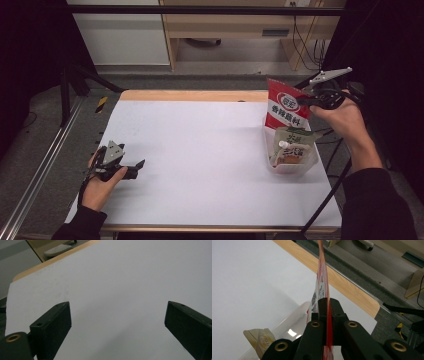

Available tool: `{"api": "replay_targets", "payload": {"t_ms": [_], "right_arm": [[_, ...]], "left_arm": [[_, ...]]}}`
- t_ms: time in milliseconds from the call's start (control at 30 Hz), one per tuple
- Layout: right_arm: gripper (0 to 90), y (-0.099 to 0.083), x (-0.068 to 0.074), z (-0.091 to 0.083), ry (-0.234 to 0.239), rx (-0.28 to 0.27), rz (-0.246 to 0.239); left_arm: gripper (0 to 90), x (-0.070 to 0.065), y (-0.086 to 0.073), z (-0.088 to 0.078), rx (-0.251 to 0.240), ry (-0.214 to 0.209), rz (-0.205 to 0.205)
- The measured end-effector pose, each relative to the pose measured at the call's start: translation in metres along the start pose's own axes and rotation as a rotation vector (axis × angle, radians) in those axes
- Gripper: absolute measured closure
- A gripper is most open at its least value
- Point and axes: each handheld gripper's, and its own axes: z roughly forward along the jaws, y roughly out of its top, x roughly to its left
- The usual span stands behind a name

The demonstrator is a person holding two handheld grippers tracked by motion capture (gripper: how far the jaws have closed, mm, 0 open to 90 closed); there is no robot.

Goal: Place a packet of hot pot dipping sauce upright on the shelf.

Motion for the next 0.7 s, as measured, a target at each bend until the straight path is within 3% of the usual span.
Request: {"api": "replay_targets", "payload": {"t_ms": [300, 700], "right_arm": [[90.0, -0.007, 0.001, 0.009, 0.003, 0.007, 0.014], [89.3, -0.022, -0.005, 0.007, -0.014, 0.018, 0.052]], "left_arm": [[6.7, 0.001, 0.000, 0.000, 0.000, 0.000, -0.002], [6.7, 0.000, 0.000, 0.000, 0.004, -0.005, -0.001]]}}
